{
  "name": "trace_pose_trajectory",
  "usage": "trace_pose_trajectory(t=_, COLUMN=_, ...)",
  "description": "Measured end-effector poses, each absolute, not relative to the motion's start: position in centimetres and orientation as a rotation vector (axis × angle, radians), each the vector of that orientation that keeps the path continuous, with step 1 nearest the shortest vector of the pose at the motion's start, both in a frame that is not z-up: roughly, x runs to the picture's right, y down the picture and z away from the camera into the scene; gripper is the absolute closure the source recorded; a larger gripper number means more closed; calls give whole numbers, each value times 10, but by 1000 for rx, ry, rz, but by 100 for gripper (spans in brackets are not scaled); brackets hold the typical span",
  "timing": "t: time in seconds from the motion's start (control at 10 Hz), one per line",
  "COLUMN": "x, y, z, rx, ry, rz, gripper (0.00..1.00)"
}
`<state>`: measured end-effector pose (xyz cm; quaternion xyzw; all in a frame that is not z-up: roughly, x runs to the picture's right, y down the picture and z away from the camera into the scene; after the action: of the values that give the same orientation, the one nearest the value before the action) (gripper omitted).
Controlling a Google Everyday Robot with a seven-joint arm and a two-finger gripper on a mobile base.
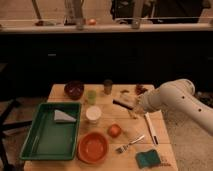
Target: Wipe purple bowl with eraser
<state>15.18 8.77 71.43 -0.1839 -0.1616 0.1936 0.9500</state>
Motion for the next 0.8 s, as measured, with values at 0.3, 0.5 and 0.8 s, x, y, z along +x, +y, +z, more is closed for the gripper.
trace_pose_trajectory(t=0.3, x=95, y=69, z=701, rx=-344, ry=-369, rz=311, gripper=100)
trace_pose_trajectory(t=0.5, x=51, y=54, z=697, rx=-332, ry=-384, rz=251, gripper=100)
trace_pose_trajectory(t=0.8, x=3, y=34, z=711, rx=-335, ry=-367, rz=199, gripper=100)
